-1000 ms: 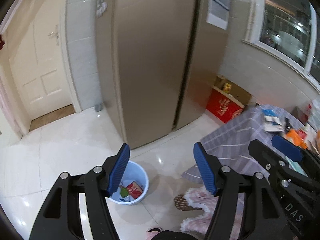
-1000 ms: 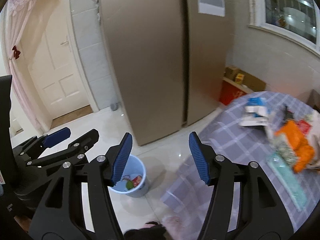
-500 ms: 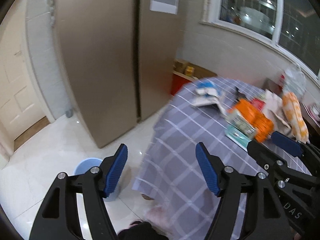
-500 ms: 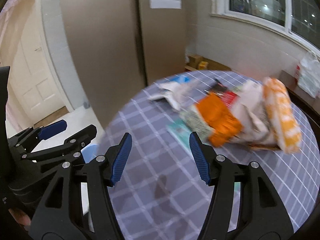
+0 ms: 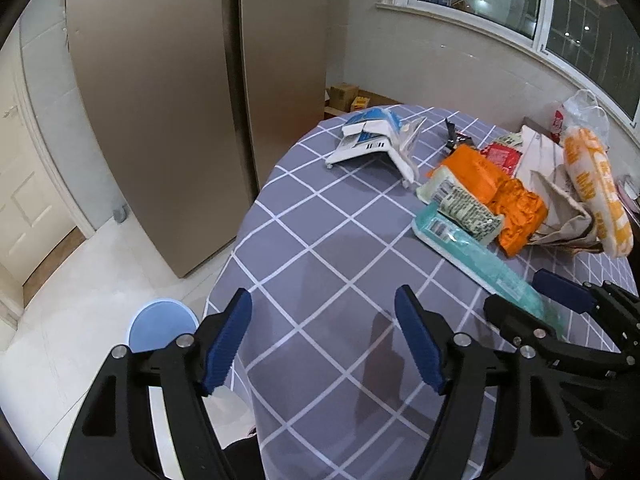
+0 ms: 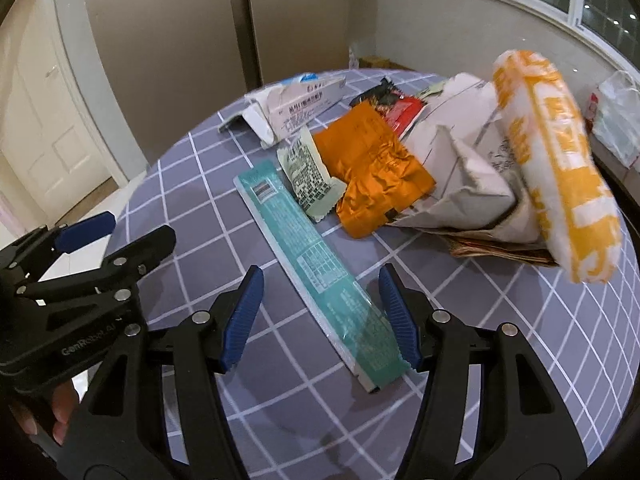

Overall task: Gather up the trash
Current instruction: 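Grasp the teal tube box with the right tool while the left tool grasps the snack wrapper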

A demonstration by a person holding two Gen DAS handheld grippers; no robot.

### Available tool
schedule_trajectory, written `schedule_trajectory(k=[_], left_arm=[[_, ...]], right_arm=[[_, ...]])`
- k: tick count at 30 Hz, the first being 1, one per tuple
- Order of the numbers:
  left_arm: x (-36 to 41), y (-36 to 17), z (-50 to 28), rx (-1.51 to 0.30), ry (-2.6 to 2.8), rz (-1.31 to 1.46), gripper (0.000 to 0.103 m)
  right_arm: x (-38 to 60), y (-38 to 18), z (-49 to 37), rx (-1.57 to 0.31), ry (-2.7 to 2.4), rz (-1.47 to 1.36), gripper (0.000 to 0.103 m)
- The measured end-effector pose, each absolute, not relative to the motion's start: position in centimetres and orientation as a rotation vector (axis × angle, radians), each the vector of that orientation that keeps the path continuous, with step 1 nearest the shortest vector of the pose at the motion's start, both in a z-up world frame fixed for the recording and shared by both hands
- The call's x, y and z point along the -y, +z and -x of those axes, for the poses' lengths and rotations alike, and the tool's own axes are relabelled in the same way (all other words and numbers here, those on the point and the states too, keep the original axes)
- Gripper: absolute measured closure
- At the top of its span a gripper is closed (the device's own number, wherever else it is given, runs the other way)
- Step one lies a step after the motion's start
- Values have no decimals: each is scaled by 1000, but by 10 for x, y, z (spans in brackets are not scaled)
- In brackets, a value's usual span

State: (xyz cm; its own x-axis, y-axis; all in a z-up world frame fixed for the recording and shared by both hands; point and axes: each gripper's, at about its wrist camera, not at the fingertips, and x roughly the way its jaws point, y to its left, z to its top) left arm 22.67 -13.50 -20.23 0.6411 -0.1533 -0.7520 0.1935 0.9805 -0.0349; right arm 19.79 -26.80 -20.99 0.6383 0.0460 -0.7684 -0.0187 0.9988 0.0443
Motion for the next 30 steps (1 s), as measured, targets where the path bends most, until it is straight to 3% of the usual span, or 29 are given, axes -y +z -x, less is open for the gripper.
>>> schedule_trajectory(k=[4,6,8,12,30], left_arm=[[134,-202,-230,-853,-194,-47,30],[136,-202,-231,-856,-197,-53,30],[137,-201,-232,-853,-195,-67,30],[135,-198,-232,-850,-201,-48,30],[161,-163,-238,-773,-282,-9,30]], right_arm=[[263,-209,-201,-884,49,14,49],[258,-209,-201,-879,64,27,63],[254,-209,-201,-874,74,41,70],[252,-209,-200,-866,80,44,74],[280,-154,-182,-653,40,-75,76]])
